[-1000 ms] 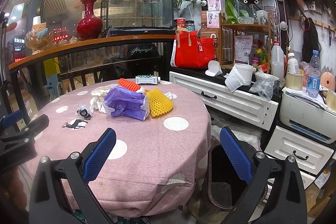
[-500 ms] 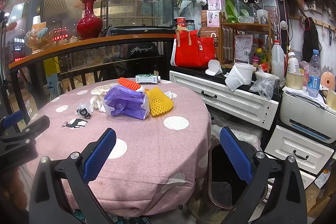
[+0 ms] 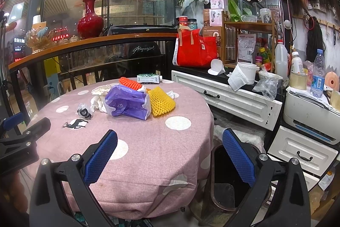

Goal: Collect trash

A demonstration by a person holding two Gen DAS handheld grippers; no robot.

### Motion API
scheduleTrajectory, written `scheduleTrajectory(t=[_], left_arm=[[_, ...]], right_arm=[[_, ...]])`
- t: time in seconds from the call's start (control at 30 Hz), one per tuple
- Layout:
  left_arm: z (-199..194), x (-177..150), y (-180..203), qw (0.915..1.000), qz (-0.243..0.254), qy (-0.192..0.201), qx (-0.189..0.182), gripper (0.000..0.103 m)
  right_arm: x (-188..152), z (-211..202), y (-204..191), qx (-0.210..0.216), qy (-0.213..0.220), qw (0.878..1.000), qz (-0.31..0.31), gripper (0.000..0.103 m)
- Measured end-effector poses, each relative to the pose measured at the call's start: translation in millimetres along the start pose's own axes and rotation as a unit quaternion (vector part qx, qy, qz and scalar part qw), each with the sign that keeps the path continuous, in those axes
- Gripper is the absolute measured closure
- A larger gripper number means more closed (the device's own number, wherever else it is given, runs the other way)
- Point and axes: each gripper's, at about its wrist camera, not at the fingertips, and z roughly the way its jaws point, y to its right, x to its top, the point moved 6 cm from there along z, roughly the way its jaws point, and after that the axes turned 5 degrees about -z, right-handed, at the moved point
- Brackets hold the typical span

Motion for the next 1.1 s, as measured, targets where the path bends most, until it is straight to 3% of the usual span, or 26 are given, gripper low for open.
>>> scheduleTrajectory(t=[0.67,0.87,1.1], left_arm=[[11,-9,-2,0.9998,0.003,-0.021,0.002,0.005],[33,-24,-4,0.9976,0.004,-0.069,-0.01,0.005],[58,-37,-11,0.9933,-0.002,-0.112,-0.027,0.005]], right_arm=[[-9,8,2,0.001,-0.013,1.0,0.002,0.006],[-23,32,4,0.006,-0.056,0.998,0.002,0.006],[-44,66,-1,0.018,-0.138,0.99,-0.022,0.006]])
